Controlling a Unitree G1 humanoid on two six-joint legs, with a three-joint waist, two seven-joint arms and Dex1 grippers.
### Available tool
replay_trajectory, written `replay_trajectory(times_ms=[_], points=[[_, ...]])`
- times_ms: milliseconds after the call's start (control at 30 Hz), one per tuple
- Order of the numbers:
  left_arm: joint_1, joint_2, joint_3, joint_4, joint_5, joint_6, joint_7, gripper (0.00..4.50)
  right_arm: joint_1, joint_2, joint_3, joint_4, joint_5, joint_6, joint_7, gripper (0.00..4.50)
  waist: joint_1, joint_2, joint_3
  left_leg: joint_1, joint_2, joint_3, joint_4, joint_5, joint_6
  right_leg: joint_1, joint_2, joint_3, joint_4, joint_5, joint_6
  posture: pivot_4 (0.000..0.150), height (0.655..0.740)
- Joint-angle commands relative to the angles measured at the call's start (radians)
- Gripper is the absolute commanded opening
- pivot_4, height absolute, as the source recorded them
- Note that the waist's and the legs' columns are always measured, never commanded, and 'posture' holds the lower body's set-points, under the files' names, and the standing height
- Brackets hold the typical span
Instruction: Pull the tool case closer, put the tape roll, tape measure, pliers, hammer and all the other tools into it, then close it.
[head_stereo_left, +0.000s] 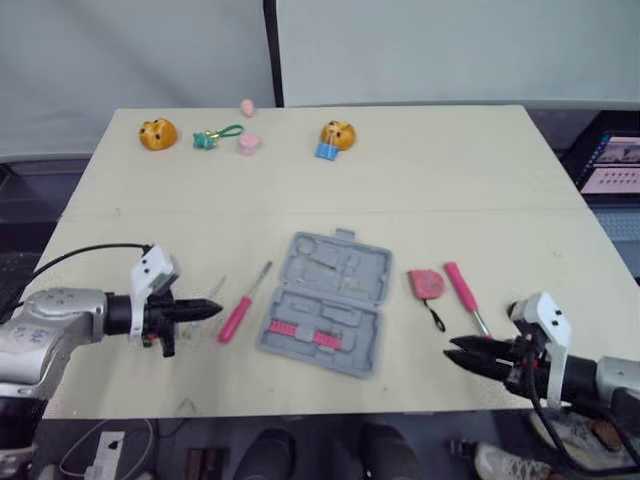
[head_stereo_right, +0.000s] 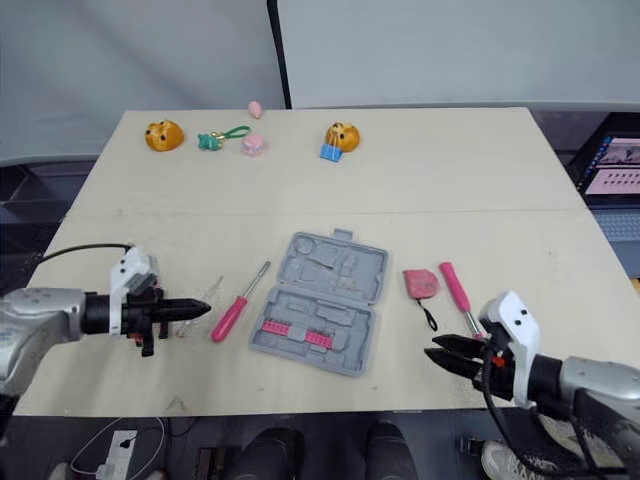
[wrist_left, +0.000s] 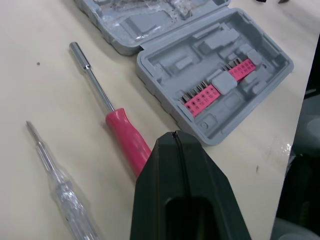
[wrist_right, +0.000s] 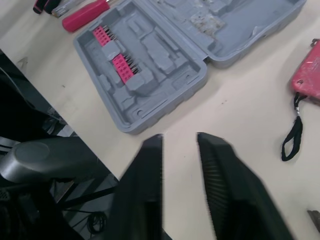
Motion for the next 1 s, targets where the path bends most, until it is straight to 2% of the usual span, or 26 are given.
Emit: replay_trajectory(times_ms=[33,200,400,900,1000], points=[[-0.072,-0.033,-0.053,0.09,0.066,-0.094,-0.035,0.0,-0.036,0.025,0.052,0.014,-0.04,-0.007,-0.057,0.03,0.001,0.0,0.0,0.0,0.0,0.0,0.0,0.0,0.0,0.0,0.0,0.0,0.0,0.0,0.0,0.15,0.7121],[-0.189,-0.1,-0.158,0.227,0.171,-0.209,-0.071,0.0,-0.098,0.073,0.156,0.047,-0.14,-0.034,-0.128,0.03,0.001,0.0,0.0,-0.001,0.0,0.001,0.003,0.0,0.0,-0.003,0.0,-0.003,0.008,0.0,0.0,0.15,0.7121],[-0.278,-0.191,-0.201,0.388,0.296,-0.399,-0.019,0.0,-0.168,0.119,0.262,0.099,-0.217,-0.022,-0.184,0.03,0.0,0.0,0.0,-0.002,0.0,0.001,0.007,-0.001,0.0,-0.003,-0.001,-0.007,0.01,0.0,-0.001,0.15,0.7121],[-0.46,-0.32,-0.249,0.737,0.443,-0.594,-0.037,0.0,-0.409,0.251,0.429,0.319,-0.344,0.03,-0.247,0.03,-0.016,-0.001,0.0,-0.007,-0.003,0.004,0.012,-0.001,0.001,-0.013,-0.004,-0.017,0.019,0.001,-0.002,0.15,0.7121],[-0.484,-0.344,-0.252,0.783,0.454,-0.617,-0.047,0.0,-0.434,0.269,0.446,0.354,-0.366,0.024,-0.245,0.03,-0.018,-0.001,0.0,-0.007,-0.007,0.004,0.012,-0.001,0.001,-0.017,-0.015,-0.038,0.025,0.002,-0.004,0.15,0.7121]])
